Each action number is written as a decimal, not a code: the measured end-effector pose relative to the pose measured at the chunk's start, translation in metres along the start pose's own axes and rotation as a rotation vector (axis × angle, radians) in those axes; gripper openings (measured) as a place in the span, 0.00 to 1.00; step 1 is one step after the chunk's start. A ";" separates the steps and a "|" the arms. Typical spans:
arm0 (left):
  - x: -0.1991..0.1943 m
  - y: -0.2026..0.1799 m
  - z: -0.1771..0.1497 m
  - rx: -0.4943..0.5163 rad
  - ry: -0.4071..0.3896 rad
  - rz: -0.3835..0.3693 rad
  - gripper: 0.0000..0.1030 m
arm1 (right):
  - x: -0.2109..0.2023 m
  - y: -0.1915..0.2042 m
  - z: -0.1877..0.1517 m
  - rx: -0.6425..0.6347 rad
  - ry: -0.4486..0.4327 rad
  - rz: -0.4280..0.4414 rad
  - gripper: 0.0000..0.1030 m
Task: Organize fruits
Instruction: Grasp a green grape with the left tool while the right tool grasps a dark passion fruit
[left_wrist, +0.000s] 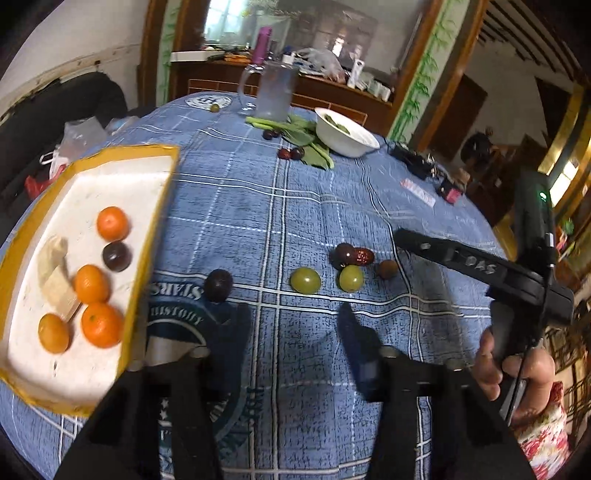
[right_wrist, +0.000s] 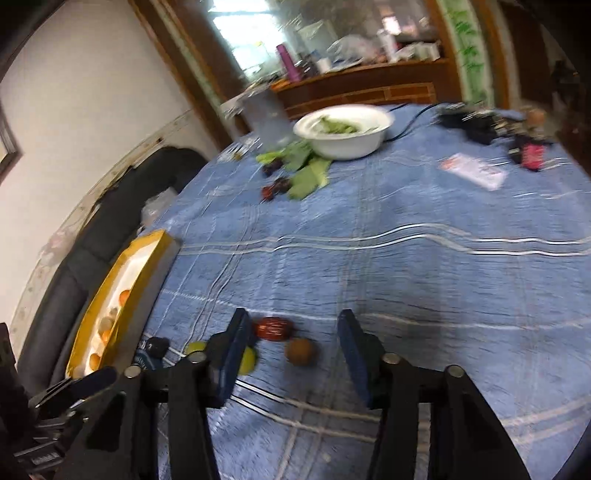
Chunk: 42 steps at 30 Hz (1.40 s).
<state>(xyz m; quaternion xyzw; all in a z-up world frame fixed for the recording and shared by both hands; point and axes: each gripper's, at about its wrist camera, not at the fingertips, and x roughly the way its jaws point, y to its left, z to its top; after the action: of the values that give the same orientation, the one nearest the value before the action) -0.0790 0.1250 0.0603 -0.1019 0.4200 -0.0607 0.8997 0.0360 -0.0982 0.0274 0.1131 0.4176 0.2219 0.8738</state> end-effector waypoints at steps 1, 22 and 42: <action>0.004 -0.001 0.001 0.003 -0.001 -0.002 0.42 | 0.006 0.002 -0.003 -0.019 0.015 -0.009 0.50; 0.066 -0.021 0.019 0.158 0.045 0.038 0.42 | 0.027 0.016 -0.021 -0.243 0.071 -0.163 0.22; 0.003 0.008 0.019 0.049 -0.071 0.014 0.24 | 0.006 -0.034 -0.010 0.197 0.051 0.387 0.23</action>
<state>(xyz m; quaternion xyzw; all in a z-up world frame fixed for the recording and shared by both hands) -0.0623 0.1349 0.0687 -0.0792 0.3867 -0.0610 0.9168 0.0414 -0.1246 0.0043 0.2702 0.4298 0.3464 0.7888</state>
